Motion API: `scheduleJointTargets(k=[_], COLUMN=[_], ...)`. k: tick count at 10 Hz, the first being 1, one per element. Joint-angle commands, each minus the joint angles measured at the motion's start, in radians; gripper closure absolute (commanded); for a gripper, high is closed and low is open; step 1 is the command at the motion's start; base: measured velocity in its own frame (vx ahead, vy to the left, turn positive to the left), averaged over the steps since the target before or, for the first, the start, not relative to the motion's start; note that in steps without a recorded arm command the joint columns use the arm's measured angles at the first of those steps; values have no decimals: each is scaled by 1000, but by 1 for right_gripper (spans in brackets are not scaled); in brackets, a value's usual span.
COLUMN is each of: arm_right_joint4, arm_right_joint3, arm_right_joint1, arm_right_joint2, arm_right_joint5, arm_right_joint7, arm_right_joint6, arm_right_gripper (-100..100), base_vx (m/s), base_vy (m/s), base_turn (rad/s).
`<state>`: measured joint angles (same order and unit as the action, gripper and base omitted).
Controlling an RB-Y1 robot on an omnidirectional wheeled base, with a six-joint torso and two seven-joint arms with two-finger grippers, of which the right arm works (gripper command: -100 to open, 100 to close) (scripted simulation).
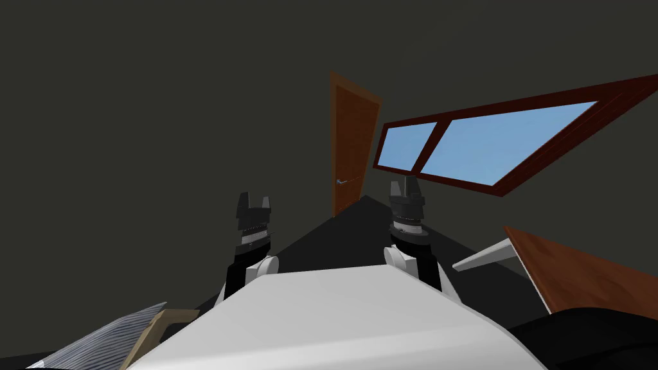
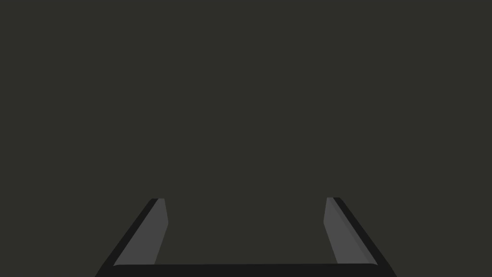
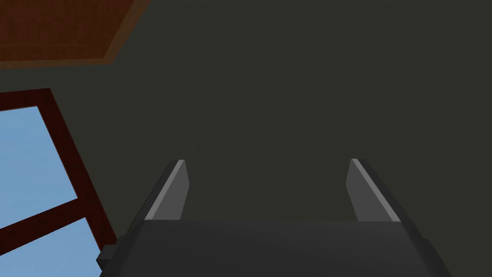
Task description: Pull the door open
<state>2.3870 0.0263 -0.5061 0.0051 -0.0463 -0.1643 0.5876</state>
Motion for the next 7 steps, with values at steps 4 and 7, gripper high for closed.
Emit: scheduleJointTargets(k=[4,7], arm_right_joint4=[-93,-159], arm_right_joint3=[-10,-17], arm_right_joint1=[33,56], arm_right_joint2=[-21,-33], arm_right_joint5=[8,13], arm_right_joint7=[21,35], arm_right_joint6=[14,24], arm_right_gripper=[-100,-100], base_vx=[73,90], base_vy=[-36,-47], base_turn=[58,60])
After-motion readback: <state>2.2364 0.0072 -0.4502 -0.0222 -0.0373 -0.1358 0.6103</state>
